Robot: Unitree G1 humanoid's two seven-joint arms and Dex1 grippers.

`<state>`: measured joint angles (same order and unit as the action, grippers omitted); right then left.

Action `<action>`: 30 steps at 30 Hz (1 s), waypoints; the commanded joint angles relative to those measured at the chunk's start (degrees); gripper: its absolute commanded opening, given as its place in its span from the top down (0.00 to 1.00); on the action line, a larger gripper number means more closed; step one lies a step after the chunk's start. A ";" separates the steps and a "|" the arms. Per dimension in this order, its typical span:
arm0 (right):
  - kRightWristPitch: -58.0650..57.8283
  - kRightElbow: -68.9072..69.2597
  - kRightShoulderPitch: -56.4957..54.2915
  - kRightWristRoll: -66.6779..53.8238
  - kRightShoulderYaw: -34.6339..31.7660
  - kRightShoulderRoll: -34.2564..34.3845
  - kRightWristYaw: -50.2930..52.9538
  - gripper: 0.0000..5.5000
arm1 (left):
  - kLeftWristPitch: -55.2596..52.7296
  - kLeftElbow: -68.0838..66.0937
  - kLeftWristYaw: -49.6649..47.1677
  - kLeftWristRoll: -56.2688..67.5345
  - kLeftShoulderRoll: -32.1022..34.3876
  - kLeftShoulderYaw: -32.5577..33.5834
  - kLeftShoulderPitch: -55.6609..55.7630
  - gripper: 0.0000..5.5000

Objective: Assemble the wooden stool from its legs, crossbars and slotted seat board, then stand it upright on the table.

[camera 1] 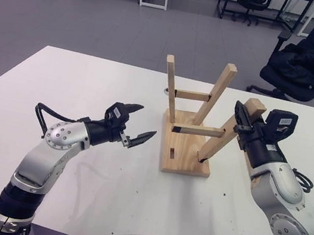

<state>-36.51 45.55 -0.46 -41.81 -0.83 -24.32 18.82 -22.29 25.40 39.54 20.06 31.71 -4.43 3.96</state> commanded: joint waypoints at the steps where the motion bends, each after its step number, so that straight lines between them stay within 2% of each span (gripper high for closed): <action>1: -9.83 -11.34 10.91 8.36 8.00 -4.26 -2.04 0.80 | -0.28 1.14 0.07 -0.69 0.32 -0.48 1.46 0.18; 3: -9.64 -11.11 10.86 10.03 8.47 -3.85 -2.24 0.80 | -0.56 1.62 -0.01 -0.83 0.48 -0.54 2.02 0.18; 6: -7.04 -12.80 11.56 9.50 5.08 -0.76 -3.14 0.80 | -0.80 2.16 -0.27 -0.80 0.33 -0.58 2.26 0.18; 8: -3.05 -16.18 13.76 11.02 3.71 -1.29 -6.16 0.80 | -0.70 2.36 -0.54 -0.80 0.19 -0.38 1.99 0.18; 12: 11.53 -22.58 19.38 9.65 -0.08 3.11 -14.56 0.80 | -0.81 1.88 -2.71 0.92 -2.17 1.68 2.96 0.18; 15: 14.35 -22.30 20.67 9.72 -1.31 4.02 -15.65 0.80 | -0.85 1.65 -3.47 1.07 -2.86 2.41 3.36 0.18; 18: 7.56 -21.18 19.62 7.89 -2.19 3.46 -12.37 0.80 | -1.19 1.89 -3.97 1.23 -3.43 2.51 3.69 0.18; 21: -0.57 -17.76 16.64 12.52 3.76 -2.06 -10.63 0.80 | -1.60 2.28 -4.00 1.10 -3.63 2.46 3.96 0.18; 25: -7.38 -14.68 12.86 13.25 8.72 -6.02 -8.69 0.80 | -1.89 2.55 -4.04 0.98 -3.60 2.46 4.20 0.18; 30: -10.57 -19.82 12.38 10.60 10.30 -2.20 -6.65 0.81 | -2.75 4.15 -5.11 0.39 -3.85 1.89 4.23 0.18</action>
<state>-22.92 41.12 3.91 -35.42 1.19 -25.11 8.29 -22.32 26.22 36.52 20.19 28.16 -2.68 5.75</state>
